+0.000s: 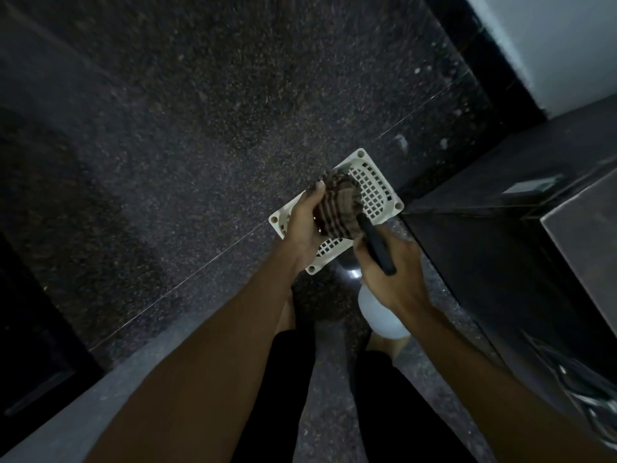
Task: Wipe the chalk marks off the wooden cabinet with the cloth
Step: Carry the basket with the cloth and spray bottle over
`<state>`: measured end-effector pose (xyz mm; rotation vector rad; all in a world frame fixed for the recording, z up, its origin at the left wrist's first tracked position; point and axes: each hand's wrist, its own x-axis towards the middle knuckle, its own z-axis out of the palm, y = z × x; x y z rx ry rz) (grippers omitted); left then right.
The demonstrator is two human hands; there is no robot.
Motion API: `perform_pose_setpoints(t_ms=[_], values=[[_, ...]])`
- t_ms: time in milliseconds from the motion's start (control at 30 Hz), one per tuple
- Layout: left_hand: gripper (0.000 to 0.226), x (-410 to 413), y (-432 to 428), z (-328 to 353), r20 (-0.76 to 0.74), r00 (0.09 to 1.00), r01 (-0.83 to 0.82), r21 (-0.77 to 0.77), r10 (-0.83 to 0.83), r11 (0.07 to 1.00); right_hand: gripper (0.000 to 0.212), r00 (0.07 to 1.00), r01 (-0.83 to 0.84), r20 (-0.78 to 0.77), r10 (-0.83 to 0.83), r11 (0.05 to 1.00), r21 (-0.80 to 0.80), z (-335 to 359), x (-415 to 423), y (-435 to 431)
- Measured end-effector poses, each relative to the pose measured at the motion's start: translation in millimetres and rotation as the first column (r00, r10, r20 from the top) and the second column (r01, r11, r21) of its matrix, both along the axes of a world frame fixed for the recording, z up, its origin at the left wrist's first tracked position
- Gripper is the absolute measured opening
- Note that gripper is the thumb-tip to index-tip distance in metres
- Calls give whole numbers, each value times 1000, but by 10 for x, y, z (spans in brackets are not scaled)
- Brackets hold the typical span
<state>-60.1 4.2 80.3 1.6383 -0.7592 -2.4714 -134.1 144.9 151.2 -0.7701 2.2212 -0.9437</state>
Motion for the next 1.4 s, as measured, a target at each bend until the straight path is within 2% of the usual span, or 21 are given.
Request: perform_pose_setpoints(t_ms=[133,267,400,600,767,900,1067,1167,1267,1400], values=[[64,-64,25,94,-35,999,12,15,-11,1000,30,1000,19,-8,-18,998,53,43,29,10],[59,-101,14,165,-29,999,27,8,-27,1000,34,990,99,82,-112,984,149,110,63,13],[56,-91,3,236,-46,998,39,2,-39,999,41,983,146,81,-165,968,203,193,59,23],[64,-79,10,257,-29,1000,3,2,-3,1000,45,996,88,-20,-86,980,179,314,93,18],[71,-82,-14,249,-38,999,-13,23,13,1000,54,972,194,79,-220,950,246,359,118,28],[74,-106,-30,241,-37,999,-6,24,7,1000,51,949,251,125,-289,934,253,429,111,44],[73,-120,-54,228,-42,999,18,17,-17,1000,45,983,176,15,-183,966,191,513,125,37],[70,-132,-69,255,-40,999,14,29,-13,999,53,973,201,58,-222,948,245,461,126,42],[68,-141,-77,257,-34,999,15,33,-14,999,59,958,264,53,-282,938,225,415,113,72],[62,-148,-83,275,-25,999,32,26,-31,999,57,954,269,72,-290,938,220,404,84,79]])
